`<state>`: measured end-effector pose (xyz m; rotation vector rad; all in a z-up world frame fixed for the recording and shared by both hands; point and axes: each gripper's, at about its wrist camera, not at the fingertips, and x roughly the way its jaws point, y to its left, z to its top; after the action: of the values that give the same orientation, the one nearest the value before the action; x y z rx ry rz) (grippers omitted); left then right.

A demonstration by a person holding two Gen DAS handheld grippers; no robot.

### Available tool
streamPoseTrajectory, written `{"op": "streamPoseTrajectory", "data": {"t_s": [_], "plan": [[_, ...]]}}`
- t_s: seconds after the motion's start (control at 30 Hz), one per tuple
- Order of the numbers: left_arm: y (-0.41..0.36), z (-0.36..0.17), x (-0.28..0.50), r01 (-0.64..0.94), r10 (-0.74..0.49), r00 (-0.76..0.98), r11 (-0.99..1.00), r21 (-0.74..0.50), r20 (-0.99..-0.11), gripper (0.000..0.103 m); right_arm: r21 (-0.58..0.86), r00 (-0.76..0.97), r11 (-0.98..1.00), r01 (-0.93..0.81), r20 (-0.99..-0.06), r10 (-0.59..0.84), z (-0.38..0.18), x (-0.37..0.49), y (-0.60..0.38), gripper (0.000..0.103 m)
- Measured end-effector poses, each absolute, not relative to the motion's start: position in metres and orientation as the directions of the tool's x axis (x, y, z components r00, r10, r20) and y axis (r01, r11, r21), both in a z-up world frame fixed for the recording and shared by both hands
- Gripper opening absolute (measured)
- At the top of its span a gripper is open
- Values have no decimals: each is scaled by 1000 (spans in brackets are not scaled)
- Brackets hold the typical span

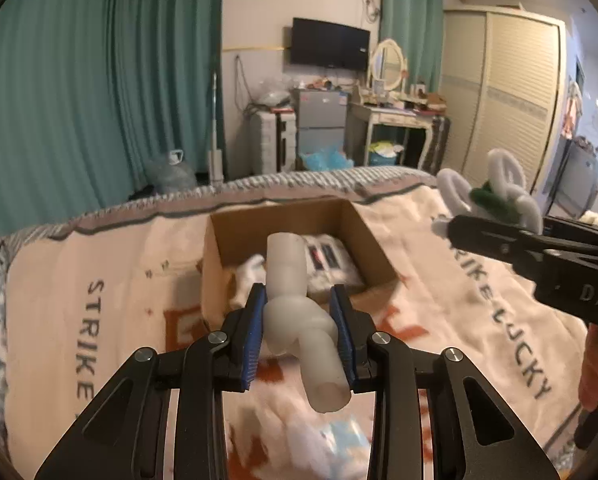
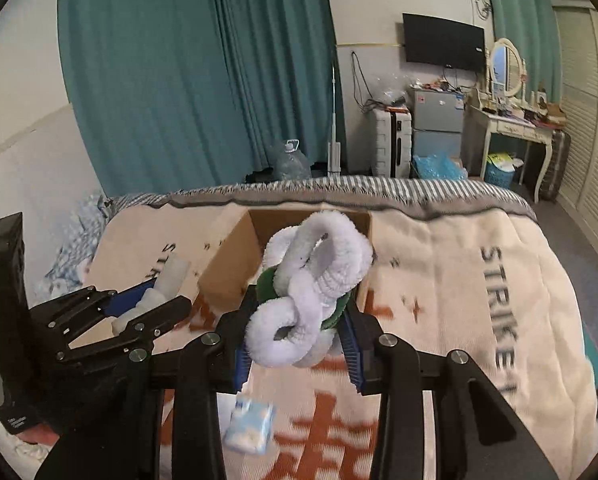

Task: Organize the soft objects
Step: 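Carry sock and plush toy over the box and release both inside, then move both tools back toward the blue tissue pack and white socks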

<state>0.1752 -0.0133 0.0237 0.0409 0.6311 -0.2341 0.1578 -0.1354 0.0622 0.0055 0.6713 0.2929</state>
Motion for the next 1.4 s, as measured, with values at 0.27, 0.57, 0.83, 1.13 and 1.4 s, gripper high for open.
{"op": "streamPoseTrajectory", "data": {"t_s": [0.27, 0.57, 0.83, 1.13, 1.4], "plan": [[-7, -18, 264, 235, -202, 748, 971, -32, -632, 32, 106, 686, 956, -273, -675, 271, 8, 259, -109, 37], [-8, -67, 322, 209, -167, 709, 978, -22, -686, 38, 142, 658, 964, -225, -708, 257, -51, 331, -117, 46], [-3, -39, 303, 194, -182, 712, 979, -60, -678, 66, 156, 716, 965, -209, -648, 260, -15, 318, -125, 63], [21, 92, 206, 172, -147, 822, 985, -6, -551, 67, 42, 795, 972, -229, -569, 212, 109, 217, -127, 77], [58, 178, 92, 84, -72, 931, 996, 16, -357, 92, -30, 851, 975, -219, -495, 176, 190, 105, -126, 95]]}}
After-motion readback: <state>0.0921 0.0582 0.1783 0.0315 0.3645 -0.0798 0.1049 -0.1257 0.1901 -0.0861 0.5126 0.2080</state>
